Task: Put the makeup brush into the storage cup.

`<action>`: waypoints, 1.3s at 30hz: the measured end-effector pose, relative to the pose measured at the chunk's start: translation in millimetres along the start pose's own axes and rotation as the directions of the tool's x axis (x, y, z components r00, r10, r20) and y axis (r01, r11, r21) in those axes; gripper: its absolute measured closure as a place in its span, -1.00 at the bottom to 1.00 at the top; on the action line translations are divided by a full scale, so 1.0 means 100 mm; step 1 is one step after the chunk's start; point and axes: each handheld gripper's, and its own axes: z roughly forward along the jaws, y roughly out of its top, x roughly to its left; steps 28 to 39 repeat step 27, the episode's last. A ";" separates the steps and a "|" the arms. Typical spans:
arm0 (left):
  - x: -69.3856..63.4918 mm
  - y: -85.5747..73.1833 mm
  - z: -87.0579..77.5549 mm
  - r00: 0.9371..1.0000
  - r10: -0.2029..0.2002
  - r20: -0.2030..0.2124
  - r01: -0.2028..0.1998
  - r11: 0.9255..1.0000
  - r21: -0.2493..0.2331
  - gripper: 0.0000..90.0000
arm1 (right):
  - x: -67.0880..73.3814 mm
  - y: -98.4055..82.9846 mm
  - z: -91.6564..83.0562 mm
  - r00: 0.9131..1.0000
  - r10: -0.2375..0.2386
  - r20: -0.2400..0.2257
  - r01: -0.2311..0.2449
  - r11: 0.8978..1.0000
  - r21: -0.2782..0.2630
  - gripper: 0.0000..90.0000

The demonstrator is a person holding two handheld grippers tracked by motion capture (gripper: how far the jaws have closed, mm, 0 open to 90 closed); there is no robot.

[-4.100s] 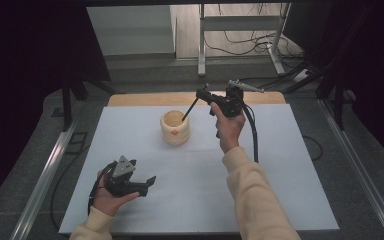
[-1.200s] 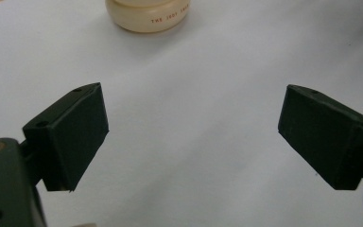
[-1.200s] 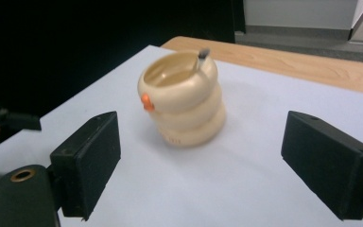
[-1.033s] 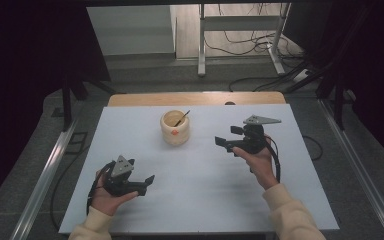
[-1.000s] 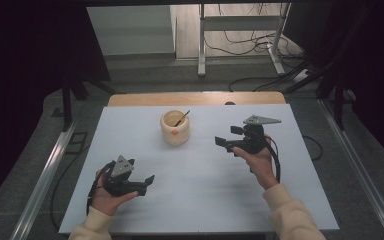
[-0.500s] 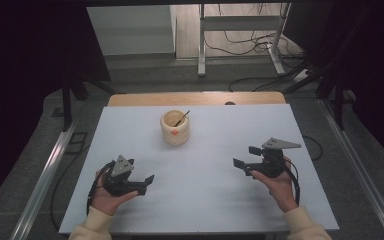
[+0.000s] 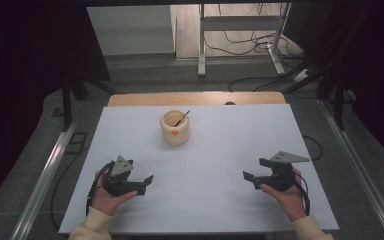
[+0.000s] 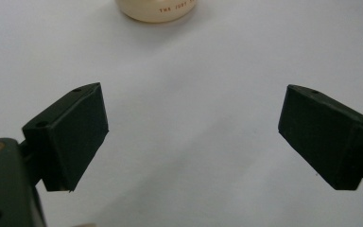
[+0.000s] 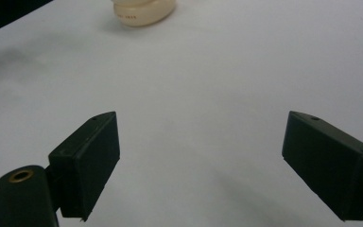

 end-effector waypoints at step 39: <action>-0.02 -0.01 0.02 1.000 0.013 0.000 -0.013 1.000 0.007 -0.79 | -0.10 -0.08 -0.10 0.999 0.010 0.047 -0.010 1.000 0.001 -0.79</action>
